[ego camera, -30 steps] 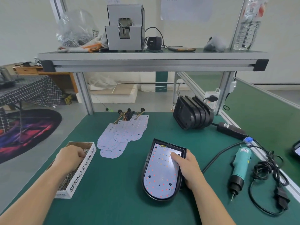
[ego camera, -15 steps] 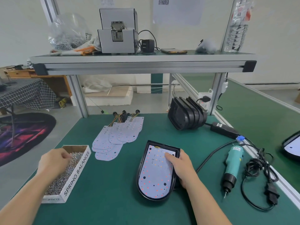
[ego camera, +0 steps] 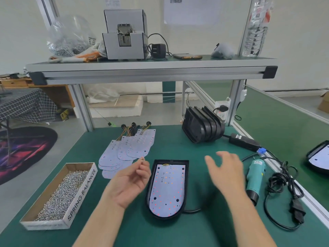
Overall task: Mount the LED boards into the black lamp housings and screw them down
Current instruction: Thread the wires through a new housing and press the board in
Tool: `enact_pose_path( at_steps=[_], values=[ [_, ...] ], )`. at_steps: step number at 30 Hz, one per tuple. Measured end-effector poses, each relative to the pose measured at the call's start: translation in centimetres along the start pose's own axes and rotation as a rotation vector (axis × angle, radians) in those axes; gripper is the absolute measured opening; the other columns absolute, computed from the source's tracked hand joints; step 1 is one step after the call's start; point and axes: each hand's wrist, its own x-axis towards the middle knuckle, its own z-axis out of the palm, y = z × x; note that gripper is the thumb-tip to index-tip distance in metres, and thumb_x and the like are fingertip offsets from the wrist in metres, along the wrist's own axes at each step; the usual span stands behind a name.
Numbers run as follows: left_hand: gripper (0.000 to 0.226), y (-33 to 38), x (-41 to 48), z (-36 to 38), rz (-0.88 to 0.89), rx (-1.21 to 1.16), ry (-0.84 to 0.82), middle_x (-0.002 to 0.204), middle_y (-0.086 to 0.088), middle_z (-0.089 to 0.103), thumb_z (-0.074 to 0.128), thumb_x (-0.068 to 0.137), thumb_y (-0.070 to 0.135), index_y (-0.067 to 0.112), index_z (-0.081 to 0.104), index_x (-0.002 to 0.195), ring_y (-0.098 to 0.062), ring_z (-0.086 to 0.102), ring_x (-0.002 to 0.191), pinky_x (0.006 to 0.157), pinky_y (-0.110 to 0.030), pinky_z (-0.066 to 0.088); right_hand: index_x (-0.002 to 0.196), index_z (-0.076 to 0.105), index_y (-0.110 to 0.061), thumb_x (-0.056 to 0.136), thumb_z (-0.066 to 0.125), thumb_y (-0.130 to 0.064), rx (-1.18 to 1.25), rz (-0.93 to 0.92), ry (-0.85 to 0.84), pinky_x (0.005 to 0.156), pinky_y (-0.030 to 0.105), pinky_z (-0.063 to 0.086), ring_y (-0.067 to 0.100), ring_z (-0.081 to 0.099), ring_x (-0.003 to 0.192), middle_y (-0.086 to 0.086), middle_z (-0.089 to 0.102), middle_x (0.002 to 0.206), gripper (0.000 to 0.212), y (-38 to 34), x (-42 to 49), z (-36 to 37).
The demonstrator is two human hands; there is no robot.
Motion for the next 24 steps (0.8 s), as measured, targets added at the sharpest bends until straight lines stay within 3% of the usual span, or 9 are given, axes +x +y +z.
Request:
enact_pose_path(
  at_steps=[2, 5, 9, 13, 15, 17, 19, 21, 24],
  values=[
    [0.017, -0.8, 0.4, 0.4, -0.002, 0.007, -0.026, 0.081, -0.01, 0.057, 0.073, 0.071, -0.01, -0.003, 0.063, 0.083, -0.013, 0.056, 0.06, 0.048, -0.016, 0.05, 0.129, 0.063, -0.006, 0.091, 0.066, -0.042, -0.159, 0.075, 0.081, 0.104, 0.047, 0.039, 0.041, 0.046, 0.122, 0.024, 0.056, 0.126, 0.052, 2.9, 1.3, -2.6],
    [0.045, -1.2, 0.8, 0.7, -0.006, -0.01, -0.102, 0.08, -0.01, 0.056, 0.088, 0.043, -0.02, -0.005, 0.066, 0.079, -0.014, 0.055, 0.061, 0.049, -0.018, 0.05, 0.132, 0.056, -0.006, 0.091, 0.065, -0.044, -0.295, 0.275, 0.003, 0.098, 0.049, 0.044, 0.041, 0.043, 0.124, 0.023, 0.049, 0.133, 0.057, 6.4, 2.2, -5.0],
    [0.042, -2.0, 1.6, 1.1, -0.004, -0.086, -0.126, 0.076, -0.006, 0.052, 0.084, 0.042, -0.02, -0.002, 0.063, 0.073, -0.013, 0.05, 0.057, 0.046, -0.016, 0.045, 0.129, 0.04, -0.008, 0.09, 0.065, -0.048, -0.379, 0.338, -0.134, 0.083, 0.042, 0.049, 0.038, 0.06, 0.107, 0.018, 0.059, 0.119, 0.061, 7.9, 1.6, -4.8],
    [0.027, -2.5, 2.2, 1.4, -0.033, -0.108, -0.059, 0.067, -0.004, 0.046, 0.07, 0.051, -0.015, 0.002, 0.057, 0.067, -0.013, 0.043, 0.049, 0.037, -0.015, 0.033, 0.122, 0.035, -0.005, 0.081, 0.072, -0.037, -0.291, 0.397, -0.116, 0.074, 0.039, 0.044, 0.037, 0.058, 0.09, 0.016, 0.058, 0.094, 0.064, 7.8, 2.5, -5.0],
    [0.013, -2.7, 2.2, 1.5, -0.053, -0.087, -0.027, 0.065, -0.004, 0.044, 0.06, 0.06, -0.007, 0.003, 0.055, 0.066, -0.013, 0.04, 0.047, 0.034, -0.015, 0.027, 0.114, 0.04, -0.003, 0.079, 0.075, -0.035, -0.118, 0.461, -0.103, 0.073, 0.039, 0.044, 0.037, 0.057, 0.089, 0.018, 0.058, 0.097, 0.059, 8.3, 2.7, -4.8],
    [0.007, -3.0, 2.3, 1.4, -0.078, -0.066, -0.014, 0.066, -0.004, 0.043, 0.058, 0.063, -0.003, 0.002, 0.055, 0.066, -0.013, 0.038, 0.048, 0.034, -0.014, 0.024, 0.111, 0.048, -0.001, 0.081, 0.075, -0.029, 0.238, 0.509, -0.095, 0.072, 0.039, 0.043, 0.036, 0.057, 0.09, 0.017, 0.06, 0.1, 0.048, 8.4, 2.5, -4.7],
    [0.005, -3.4, 2.2, 1.2, -0.105, -0.05, -0.013, 0.067, -0.003, 0.041, 0.056, 0.064, -0.001, 0.002, 0.054, 0.066, -0.014, 0.037, 0.049, 0.037, -0.014, 0.021, 0.107, 0.058, -0.004, 0.084, 0.071, -0.016, 0.732, 0.551, -0.106, 0.064, 0.032, 0.043, 0.027, 0.058, 0.077, 0.009, 0.063, 0.086, 0.028, 8.1, 2.3, -4.5],
    [0.005, -3.9, 2.1, 1.0, -0.137, -0.045, -0.025, 0.066, -0.002, 0.037, 0.054, 0.065, 0.002, 0.005, 0.05, 0.065, -0.014, 0.035, 0.049, 0.041, -0.016, 0.018, 0.096, 0.058, -0.012, 0.086, 0.066, -0.009, 1.089, 0.558, -0.106, 0.049, 0.019, 0.044, 0.011, 0.054, 0.051, -0.003, 0.058, 0.06, 0.013, 7.0, 1.7, -4.5],
    [0.007, -4.7, 1.9, 1.0, -0.176, -0.065, -0.039, 0.064, -0.001, 0.032, 0.051, 0.066, 0.003, 0.007, 0.046, 0.066, -0.013, 0.031, 0.048, 0.041, -0.017, 0.015, 0.091, 0.059, -0.017, 0.09, 0.064, -0.015, 1.461, 0.47, -0.086, 0.047, 0.014, 0.048, 0.006, 0.056, 0.05, -0.005, 0.06, 0.064, 0.005, 4.7, 0.7, -4.7]
  ],
)
